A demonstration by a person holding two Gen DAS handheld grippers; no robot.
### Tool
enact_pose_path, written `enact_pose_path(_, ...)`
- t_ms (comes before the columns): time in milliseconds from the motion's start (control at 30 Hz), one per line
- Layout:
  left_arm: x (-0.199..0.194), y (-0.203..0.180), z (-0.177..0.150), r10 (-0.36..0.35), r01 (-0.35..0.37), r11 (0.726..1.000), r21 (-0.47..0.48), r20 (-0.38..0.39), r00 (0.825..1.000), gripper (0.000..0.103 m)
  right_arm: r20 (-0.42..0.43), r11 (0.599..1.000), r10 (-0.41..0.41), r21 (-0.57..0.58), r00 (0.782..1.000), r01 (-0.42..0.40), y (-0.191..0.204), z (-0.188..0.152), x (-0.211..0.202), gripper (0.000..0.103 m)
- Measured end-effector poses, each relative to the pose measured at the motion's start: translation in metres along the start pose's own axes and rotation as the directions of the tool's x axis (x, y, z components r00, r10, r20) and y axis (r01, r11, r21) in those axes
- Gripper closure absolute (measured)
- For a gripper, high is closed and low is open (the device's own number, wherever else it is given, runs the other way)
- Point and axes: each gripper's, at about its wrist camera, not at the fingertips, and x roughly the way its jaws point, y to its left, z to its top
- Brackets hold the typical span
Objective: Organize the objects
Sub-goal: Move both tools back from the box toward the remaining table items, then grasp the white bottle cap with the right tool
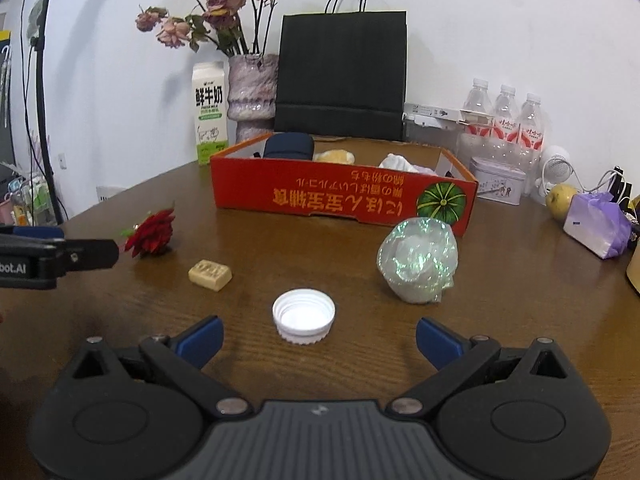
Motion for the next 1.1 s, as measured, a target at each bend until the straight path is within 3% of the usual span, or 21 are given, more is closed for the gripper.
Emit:
enact_pose_path(233, -0.002, 0.011, -0.004, 0.028, -0.027, 0.999, 0.035, -0.013, 1.000, 0.000, -0.043, 1.000, 0.017, 0.003, 0.999, -0.017, 0.001, -0.002, 0.003, 0.000)
enact_pose_path(467, 0.001, 0.023, -0.006, 0.031, -0.030, 1.000, 0.008, -0.037, 0.999, 0.000, -0.149, 0.999, -0.001, 0.037, 0.989, 0.006, -0.002, -0.002, 0.021, 0.000)
enact_pose_path(933, 0.005, 0.029, -0.006, 0.053, -0.055, 0.998, -0.033, -0.060, 0.997, 0.000, -0.153, 0.998, -0.011, 0.057, 0.988, 0.020, 0.001, 0.015, 0.053, 0.000)
enact_pose_path(967, 0.005, 0.030, -0.006, 0.055, -0.057, 0.998, -0.037, -0.062, 0.997, 0.000, -0.149, 0.998, -0.007, 0.058, 0.989, 0.016, 0.001, 0.014, 0.052, 0.002)
enact_pose_path(1100, 0.007, 0.031, -0.006, 0.058, -0.062, 0.997, -0.051, -0.070, 0.996, 0.000, -0.111, 0.999, 0.005, 0.053, 0.994, 0.001, 0.002, 0.014, 0.045, 0.039)
